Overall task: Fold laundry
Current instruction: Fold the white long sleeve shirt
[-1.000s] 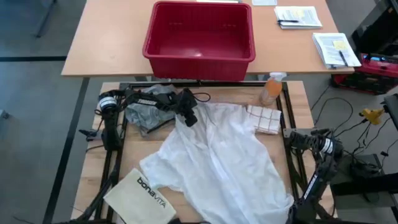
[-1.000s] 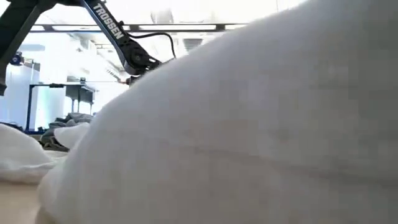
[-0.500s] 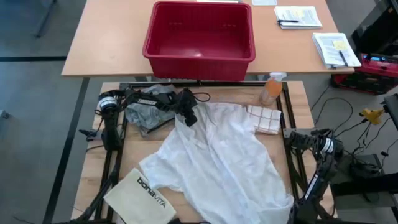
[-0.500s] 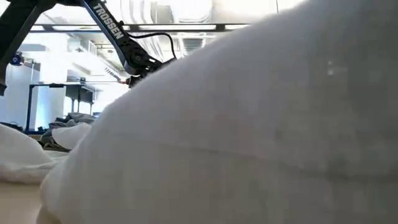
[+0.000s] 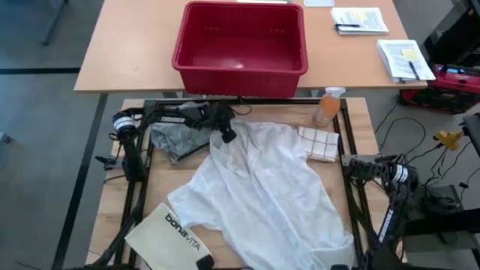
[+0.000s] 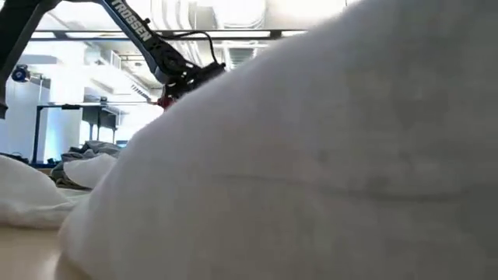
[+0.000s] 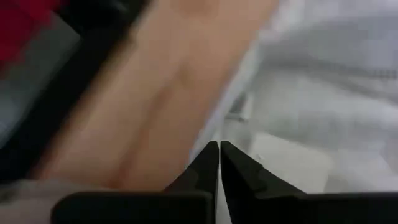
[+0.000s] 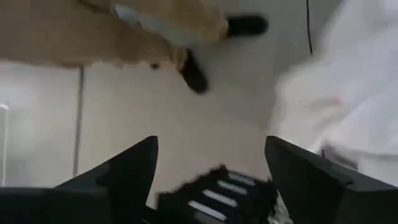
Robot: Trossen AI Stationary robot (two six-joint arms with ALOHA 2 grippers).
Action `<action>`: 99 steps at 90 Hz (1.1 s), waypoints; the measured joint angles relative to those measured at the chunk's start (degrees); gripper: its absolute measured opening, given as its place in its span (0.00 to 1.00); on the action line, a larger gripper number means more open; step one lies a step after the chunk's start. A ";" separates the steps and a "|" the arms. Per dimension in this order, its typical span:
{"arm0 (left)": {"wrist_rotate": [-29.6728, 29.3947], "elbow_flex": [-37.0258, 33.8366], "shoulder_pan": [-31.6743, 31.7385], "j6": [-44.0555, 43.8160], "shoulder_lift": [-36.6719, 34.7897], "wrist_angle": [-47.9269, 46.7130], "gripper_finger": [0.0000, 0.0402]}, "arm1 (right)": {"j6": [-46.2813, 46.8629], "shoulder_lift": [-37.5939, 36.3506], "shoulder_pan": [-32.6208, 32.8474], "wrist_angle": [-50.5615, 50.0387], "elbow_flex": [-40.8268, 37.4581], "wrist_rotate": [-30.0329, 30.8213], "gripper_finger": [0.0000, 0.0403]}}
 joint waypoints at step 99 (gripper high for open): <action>-0.53 -3.41 -28.29 -16.82 -19.11 -6.63 0.00 | 16.06 -27.92 -7.53 -30.97 -10.75 29.03 0.16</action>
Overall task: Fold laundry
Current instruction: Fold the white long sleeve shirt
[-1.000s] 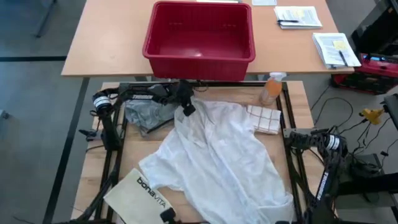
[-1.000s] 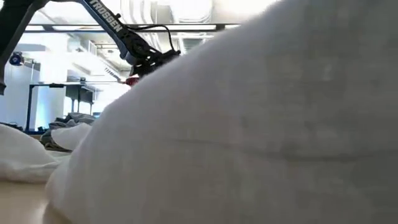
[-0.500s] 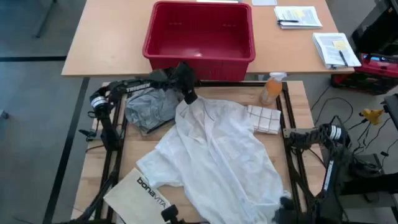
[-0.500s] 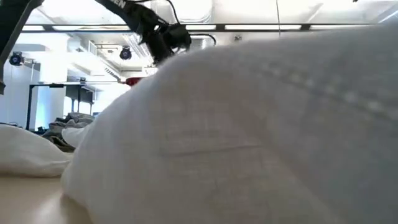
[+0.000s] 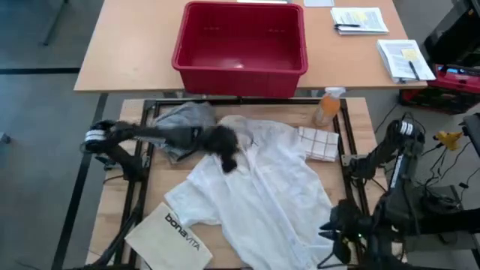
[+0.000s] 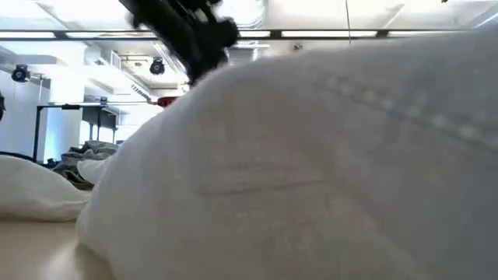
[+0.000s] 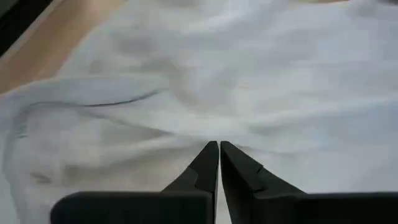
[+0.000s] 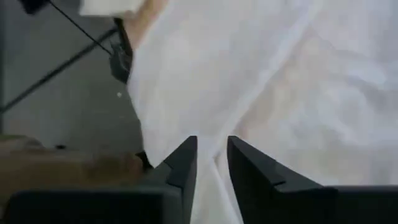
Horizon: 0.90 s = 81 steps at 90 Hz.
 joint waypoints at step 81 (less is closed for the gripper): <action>-2.14 -29.84 -33.49 -63.75 -11.10 -9.60 0.00 | -42.37 1.19 -26.83 13.72 -6.72 -17.69 0.00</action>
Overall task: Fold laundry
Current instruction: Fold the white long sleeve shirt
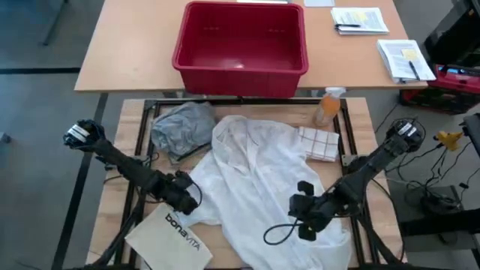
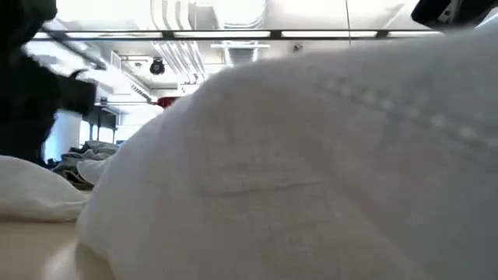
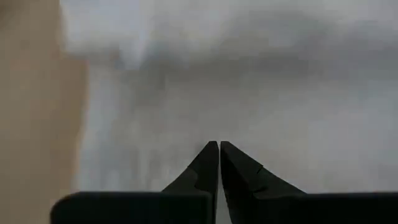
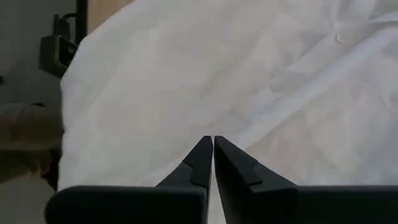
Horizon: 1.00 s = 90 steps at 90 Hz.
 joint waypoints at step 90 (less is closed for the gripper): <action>23.86 10.76 0.63 -4.37 -3.38 -0.96 0.00 | 13.69 -18.15 -3.69 -8.63 -4.05 12.12 0.00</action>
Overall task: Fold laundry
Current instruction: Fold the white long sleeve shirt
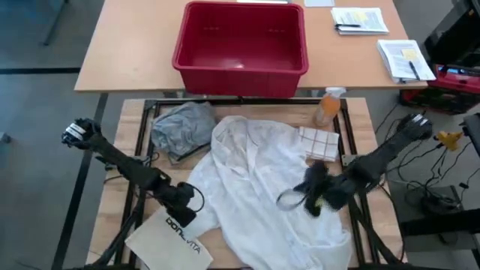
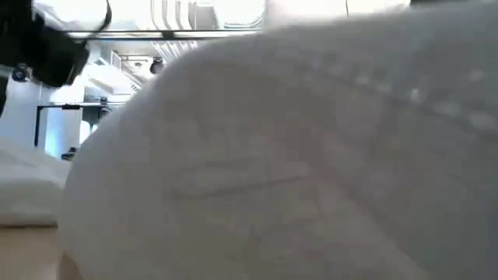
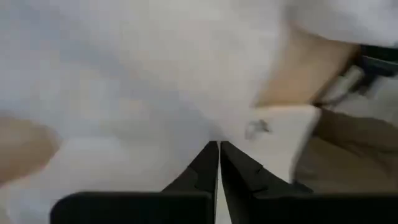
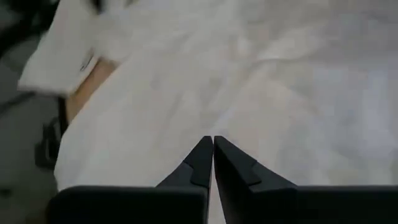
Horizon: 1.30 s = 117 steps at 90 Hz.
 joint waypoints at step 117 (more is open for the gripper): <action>-1.47 35.91 59.65 97.83 40.80 -4.71 0.00 | -4.60 28.92 -16.53 28.53 -3.18 -15.59 0.00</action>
